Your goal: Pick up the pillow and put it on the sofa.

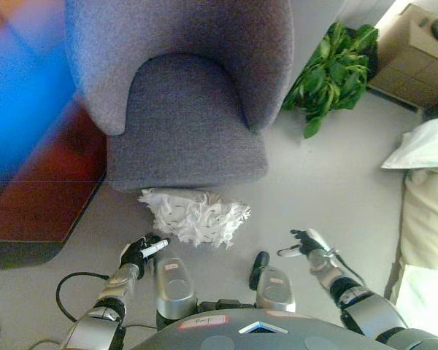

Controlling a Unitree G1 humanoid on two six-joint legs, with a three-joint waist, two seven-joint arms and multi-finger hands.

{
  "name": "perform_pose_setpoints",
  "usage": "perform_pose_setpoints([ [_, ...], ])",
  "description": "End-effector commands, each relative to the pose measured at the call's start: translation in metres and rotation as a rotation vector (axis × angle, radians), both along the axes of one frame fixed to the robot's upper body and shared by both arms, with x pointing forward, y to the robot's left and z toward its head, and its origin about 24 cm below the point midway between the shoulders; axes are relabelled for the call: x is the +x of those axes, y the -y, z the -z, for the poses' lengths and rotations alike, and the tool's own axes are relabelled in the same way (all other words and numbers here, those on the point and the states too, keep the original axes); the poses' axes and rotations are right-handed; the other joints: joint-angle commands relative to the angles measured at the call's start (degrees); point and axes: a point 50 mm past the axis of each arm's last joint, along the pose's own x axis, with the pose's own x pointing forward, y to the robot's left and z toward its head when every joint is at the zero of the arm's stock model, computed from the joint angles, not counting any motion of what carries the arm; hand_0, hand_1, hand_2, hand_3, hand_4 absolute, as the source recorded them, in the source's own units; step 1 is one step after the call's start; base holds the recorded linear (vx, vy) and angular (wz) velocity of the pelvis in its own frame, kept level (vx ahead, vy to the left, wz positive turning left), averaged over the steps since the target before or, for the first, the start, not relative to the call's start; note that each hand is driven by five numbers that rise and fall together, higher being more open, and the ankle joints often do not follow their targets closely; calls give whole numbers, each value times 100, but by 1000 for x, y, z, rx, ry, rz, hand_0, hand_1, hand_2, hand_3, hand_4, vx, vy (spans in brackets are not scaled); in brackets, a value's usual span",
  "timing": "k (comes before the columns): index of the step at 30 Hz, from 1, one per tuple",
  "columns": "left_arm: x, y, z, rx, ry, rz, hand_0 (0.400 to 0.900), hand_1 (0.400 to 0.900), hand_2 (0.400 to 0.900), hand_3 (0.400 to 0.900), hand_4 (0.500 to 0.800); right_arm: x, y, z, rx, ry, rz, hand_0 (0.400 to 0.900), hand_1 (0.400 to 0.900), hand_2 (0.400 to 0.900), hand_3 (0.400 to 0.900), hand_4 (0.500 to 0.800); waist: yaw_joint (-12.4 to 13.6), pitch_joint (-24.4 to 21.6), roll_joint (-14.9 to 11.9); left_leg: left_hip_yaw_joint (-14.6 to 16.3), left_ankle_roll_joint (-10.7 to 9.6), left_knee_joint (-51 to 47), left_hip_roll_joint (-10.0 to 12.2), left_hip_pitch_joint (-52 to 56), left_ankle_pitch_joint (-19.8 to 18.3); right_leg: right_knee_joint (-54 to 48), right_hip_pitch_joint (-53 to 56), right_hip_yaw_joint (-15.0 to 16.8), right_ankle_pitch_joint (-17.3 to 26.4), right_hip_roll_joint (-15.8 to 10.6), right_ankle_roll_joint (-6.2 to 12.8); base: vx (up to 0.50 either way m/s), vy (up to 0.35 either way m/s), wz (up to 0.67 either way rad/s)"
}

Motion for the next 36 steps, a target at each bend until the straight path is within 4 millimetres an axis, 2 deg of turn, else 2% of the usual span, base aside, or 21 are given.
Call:
perform_pose_setpoints([
  [1,31,-3,-17,25,124,90,900,900,900,900,800,55,-6,-34,-59,209,-65,900,900,900,900,800,195,111,104,-259,-47,111,145,74,-25,-66,-509,206,539,-713,242,-74,32,28],
  [3,44,-4,-26,17,178,82,900,900,900,900,800,77,-6,-52,-90,258,-86,900,900,900,900,800,252,295,202,-392,-72,229,68,-123,-18,133,-743,265,537,-859,252,-75,35,28],
  [9,59,-6,-40,-24,259,68,900,900,900,900,800,111,-14,-82,-87,343,-112,900,900,900,900,800,409,596,366,-647,-86,508,-57,-591,-48,471,-1215,447,551,-1115,252,-42,32,22],
  [13,68,-9,-49,-46,315,38,900,900,900,900,800,132,-16,-105,-76,377,-125,900,900,900,900,800,457,757,518,-697,-81,758,-195,-971,-123,768,-1609,617,514,-1283,252,-66,132,21],
  [16,65,-18,-51,-42,325,-4,900,900,900,900,800,139,-17,-113,-68,385,-114,900,900,900,900,800,510,814,607,-744,-67,916,-295,-1193,-178,951,-1833,750,465,-1350,252,-26,124,17],
  [24,32,-58,-51,-18,334,-228,900,900,900,900,800,157,-5,-143,-78,439,-99,900,900,900,900,800,723,982,820,-816,-25,1445,-444,-1820,-372,1548,-2468,984,268,-1460,252,-43,94,10],
  [29,26,-63,-56,-46,395,-241,900,900,900,900,800,163,3,-157,-114,455,-93,900,900,900,900,800,827,1057,902,-875,11,1716,-523,-2129,-466,1828,-2756,1063,189,-1521,252,-37,63,6],
  [34,31,-61,-61,-90,458,-253,900,900,900,900,800,173,9,-178,-157,485,-103,900,900,900,900,800,879,1151,1023,-929,64,1992,-657,-2489,-551,2107,-3108,1232,128,-1541,252,-49,79,7],
  [36,35,-57,-64,-112,492,-255,900,900,900,900,800,179,11,-192,-182,507,-120,900,900,900,900,800,901,1228,1099,-952,97,2089,-728,-2642,-585,2241,-3264,1318,89,-1542,252,-71,90,11],
])
